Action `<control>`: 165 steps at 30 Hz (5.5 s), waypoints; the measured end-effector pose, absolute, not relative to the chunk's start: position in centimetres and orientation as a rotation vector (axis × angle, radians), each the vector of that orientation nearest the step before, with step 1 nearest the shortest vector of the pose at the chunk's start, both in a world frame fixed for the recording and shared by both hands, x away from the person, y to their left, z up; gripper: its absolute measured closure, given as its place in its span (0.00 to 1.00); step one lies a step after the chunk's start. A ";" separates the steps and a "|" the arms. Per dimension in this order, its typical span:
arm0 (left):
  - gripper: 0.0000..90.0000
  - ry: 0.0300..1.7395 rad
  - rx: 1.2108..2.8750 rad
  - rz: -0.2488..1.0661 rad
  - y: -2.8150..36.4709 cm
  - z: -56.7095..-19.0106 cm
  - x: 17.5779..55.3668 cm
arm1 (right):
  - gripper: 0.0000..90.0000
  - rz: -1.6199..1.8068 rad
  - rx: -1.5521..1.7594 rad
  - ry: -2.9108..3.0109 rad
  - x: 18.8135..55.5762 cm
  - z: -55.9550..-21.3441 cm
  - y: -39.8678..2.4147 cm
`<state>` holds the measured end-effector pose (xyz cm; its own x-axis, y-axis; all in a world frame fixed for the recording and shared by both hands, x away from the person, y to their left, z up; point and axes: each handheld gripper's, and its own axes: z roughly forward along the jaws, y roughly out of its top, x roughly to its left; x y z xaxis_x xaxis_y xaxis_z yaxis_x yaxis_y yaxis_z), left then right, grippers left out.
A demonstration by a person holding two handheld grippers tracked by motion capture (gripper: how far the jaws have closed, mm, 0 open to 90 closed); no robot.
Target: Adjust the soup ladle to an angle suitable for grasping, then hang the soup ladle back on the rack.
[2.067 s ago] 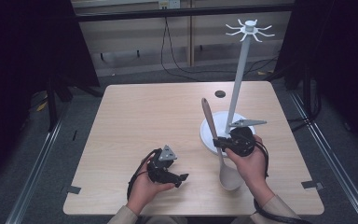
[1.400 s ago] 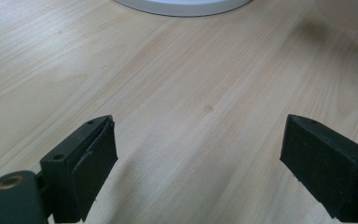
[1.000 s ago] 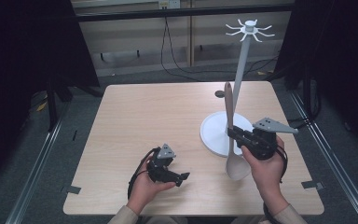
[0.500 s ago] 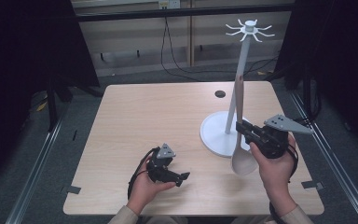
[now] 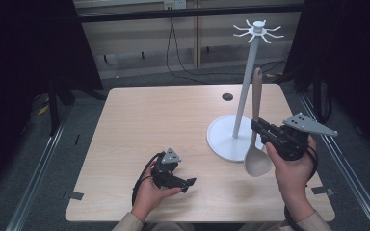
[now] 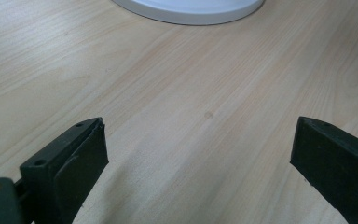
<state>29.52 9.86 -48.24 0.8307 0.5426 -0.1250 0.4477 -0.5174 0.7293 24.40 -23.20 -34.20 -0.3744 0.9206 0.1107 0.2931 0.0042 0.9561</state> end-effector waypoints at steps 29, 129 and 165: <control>0.04 0.714 2.192 0.144 9.7 -48.4 29.5 | 0.88 1.388 1.238 1.584 26.0 -29.6 -24.1; 0.06 0.698 2.212 0.159 10.2 -48.5 29.7 | 0.86 1.388 1.280 1.574 30.3 -30.8 -22.4; 0.06 0.698 2.201 0.160 10.2 -48.3 29.7 | 0.40 1.318 1.280 1.584 30.0 -31.1 -22.6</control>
